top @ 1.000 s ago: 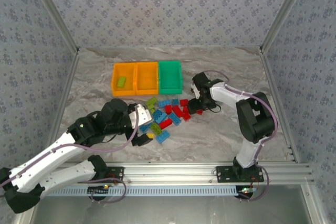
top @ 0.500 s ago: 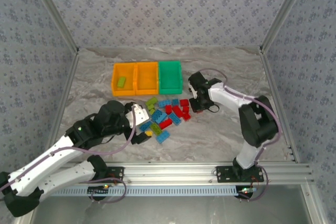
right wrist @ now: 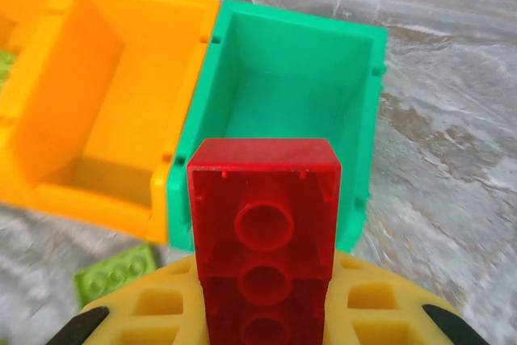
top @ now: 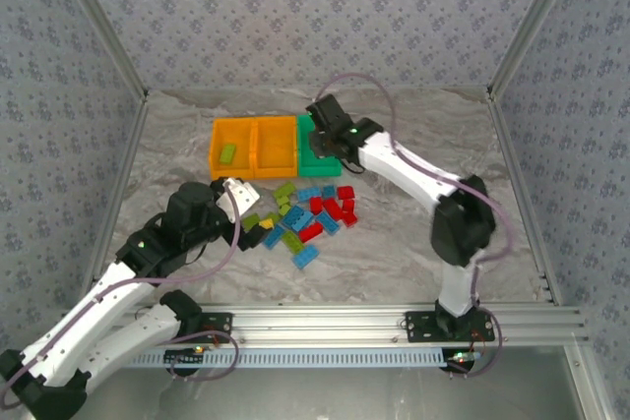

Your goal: Sort the legos into containers by color

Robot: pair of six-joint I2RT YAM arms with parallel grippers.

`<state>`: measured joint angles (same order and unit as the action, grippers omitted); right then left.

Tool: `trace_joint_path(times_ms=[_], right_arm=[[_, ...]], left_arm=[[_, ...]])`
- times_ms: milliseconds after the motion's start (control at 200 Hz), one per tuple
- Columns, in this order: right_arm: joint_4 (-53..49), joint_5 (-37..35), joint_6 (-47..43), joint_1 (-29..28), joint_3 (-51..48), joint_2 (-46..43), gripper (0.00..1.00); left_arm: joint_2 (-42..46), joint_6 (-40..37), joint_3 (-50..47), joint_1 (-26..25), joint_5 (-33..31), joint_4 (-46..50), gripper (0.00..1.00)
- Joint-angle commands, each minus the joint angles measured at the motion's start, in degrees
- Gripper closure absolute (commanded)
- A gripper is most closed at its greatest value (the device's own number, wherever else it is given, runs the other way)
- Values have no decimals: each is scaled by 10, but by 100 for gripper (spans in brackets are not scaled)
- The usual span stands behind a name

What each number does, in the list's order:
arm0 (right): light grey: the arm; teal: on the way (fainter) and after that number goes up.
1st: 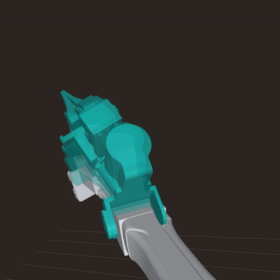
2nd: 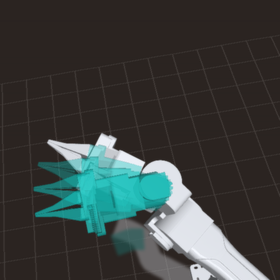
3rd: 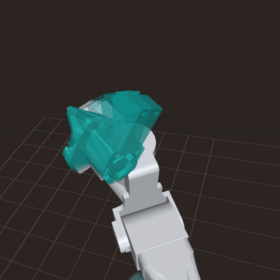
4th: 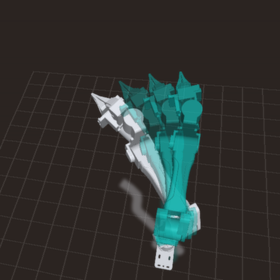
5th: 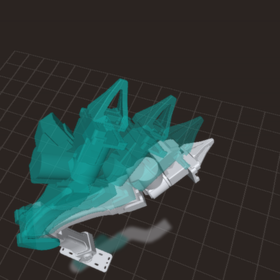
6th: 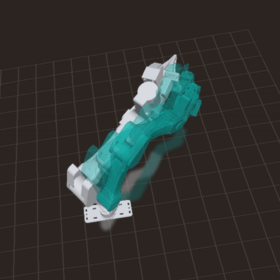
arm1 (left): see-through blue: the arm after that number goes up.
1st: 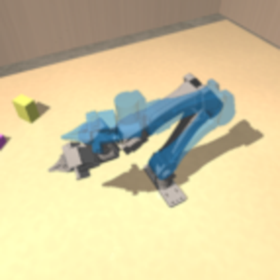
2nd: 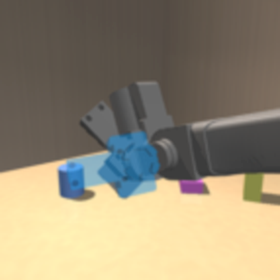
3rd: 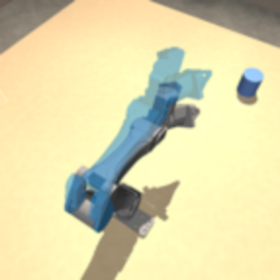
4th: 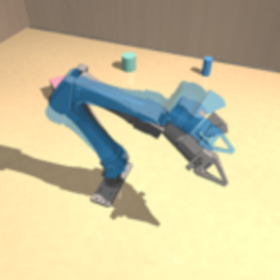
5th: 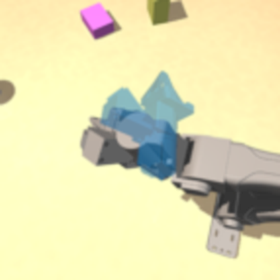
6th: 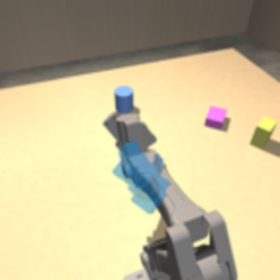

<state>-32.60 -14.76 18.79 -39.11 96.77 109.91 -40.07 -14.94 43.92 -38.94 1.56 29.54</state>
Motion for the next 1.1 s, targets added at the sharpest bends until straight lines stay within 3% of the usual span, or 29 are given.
trace_joint_path(times_ms=[0, 95, 230, 395, 515, 655, 760, 939, 1044, 1099], right_arm=[[-15, -10, -11, 12, 64, 82, 74], [-16, 4, -10, 21, 114, 141, 67], [-46, 6, -23, 22, 154, 161, 44], [-51, 3, -27, 23, 138, 103, 43], [-29, 6, -26, 13, 62, -13, 43], [-32, 54, -13, -13, -53, -181, 42], [-81, 75, -5, -49, -125, -298, 30], [-189, 73, 71, -130, -209, -440, 13], [-194, 76, 114, -169, -249, -478, 0], [-196, 74, 126, -184, -255, -479, 0]], left_arm=[[14, 4, -8, 3, -17, -15, 1], [15, 3, -11, 3, -18, -19, 1], [8, 3, -14, 3, -16, -20, 1], [-12, 18, -8, 3, -17, -17, 1], [-47, 70, 26, 3, -35, 16, 1], [-138, 233, 94, 2, -73, 126, 2], [-182, 316, 85, 0, -90, 155, 2], [-231, 338, 33, -26, -60, 116, 1], [-273, 344, 15, -37, -73, 97, 5], [-297, 344, 10, -39, -72, 75, 8]])
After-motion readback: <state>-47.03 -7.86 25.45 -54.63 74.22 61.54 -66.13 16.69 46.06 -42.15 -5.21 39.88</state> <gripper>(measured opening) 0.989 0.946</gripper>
